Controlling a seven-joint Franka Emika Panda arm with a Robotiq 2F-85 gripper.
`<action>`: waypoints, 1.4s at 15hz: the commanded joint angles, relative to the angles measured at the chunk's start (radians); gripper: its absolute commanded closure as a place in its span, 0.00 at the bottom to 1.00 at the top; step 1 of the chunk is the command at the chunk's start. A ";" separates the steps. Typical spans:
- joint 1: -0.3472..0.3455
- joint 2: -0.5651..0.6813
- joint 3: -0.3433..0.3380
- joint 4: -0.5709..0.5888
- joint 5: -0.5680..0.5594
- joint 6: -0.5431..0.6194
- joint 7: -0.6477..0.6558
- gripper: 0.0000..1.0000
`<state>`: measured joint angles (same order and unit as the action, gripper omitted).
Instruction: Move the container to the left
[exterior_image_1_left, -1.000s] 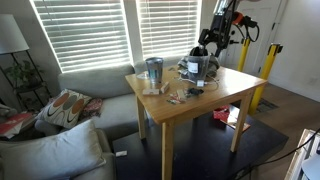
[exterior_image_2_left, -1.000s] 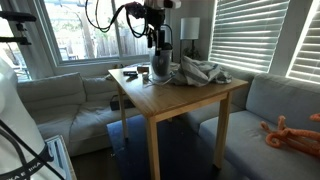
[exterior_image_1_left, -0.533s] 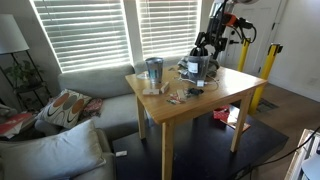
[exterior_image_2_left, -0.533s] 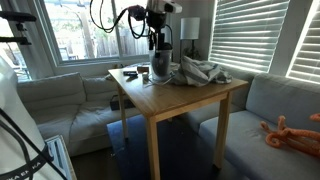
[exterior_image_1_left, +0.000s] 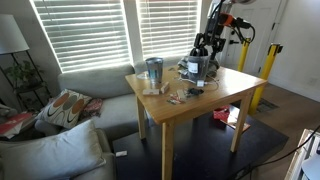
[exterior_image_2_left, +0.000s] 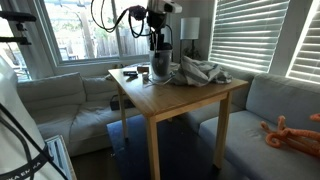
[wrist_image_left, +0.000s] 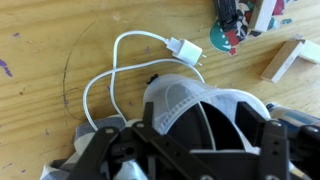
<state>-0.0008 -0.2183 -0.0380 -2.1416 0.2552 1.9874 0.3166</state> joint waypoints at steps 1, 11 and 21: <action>-0.018 0.019 0.015 0.027 -0.014 -0.028 0.033 0.47; -0.014 -0.033 0.035 0.050 -0.085 -0.118 0.022 1.00; 0.015 -0.101 0.060 0.138 -0.147 -0.162 -0.111 0.99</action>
<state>-0.0031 -0.3151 0.0054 -2.0558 0.0976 1.8557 0.2731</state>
